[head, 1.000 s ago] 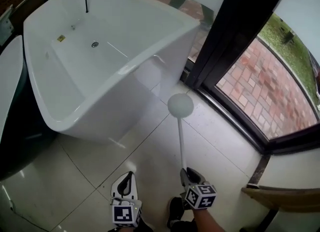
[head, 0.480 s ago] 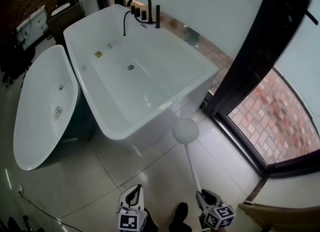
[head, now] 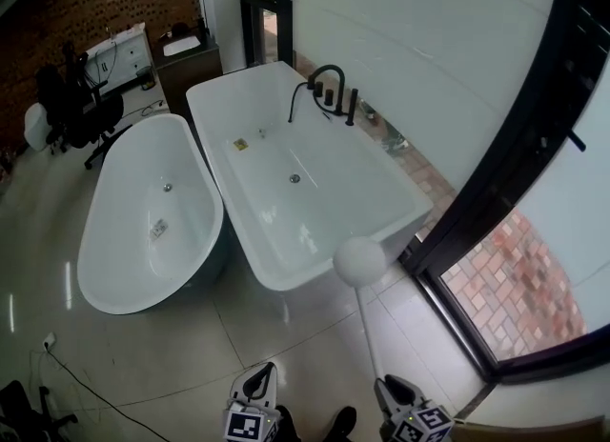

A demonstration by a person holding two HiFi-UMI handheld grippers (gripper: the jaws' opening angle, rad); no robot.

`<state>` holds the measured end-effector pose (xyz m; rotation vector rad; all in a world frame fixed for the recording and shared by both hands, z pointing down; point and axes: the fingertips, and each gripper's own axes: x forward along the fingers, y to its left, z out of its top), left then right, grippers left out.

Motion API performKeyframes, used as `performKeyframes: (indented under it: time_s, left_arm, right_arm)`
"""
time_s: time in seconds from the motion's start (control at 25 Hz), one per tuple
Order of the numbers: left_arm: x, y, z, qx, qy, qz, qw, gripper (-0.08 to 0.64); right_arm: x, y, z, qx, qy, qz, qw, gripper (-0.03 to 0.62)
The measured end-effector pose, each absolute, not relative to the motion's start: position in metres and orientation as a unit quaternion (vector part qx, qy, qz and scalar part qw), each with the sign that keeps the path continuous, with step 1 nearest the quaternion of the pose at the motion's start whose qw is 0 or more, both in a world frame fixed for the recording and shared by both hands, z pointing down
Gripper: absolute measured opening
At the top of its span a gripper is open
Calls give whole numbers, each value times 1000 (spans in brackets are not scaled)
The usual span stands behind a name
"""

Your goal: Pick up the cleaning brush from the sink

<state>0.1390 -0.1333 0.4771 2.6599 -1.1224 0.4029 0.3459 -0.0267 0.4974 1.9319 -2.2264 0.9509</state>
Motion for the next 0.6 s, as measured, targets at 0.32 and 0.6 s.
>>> performKeyframes:
  time_s: [0.32, 0.6]
  left_arm:
    - [36, -103, 337, 905, -404, 108, 82, -9]
    - [1, -89, 262, 896, -436, 73, 45, -8]
  right_arm:
    - [278, 7, 338, 615, -753, 234, -2, 74]
    - [238, 18, 262, 591, -781, 196, -55, 74]
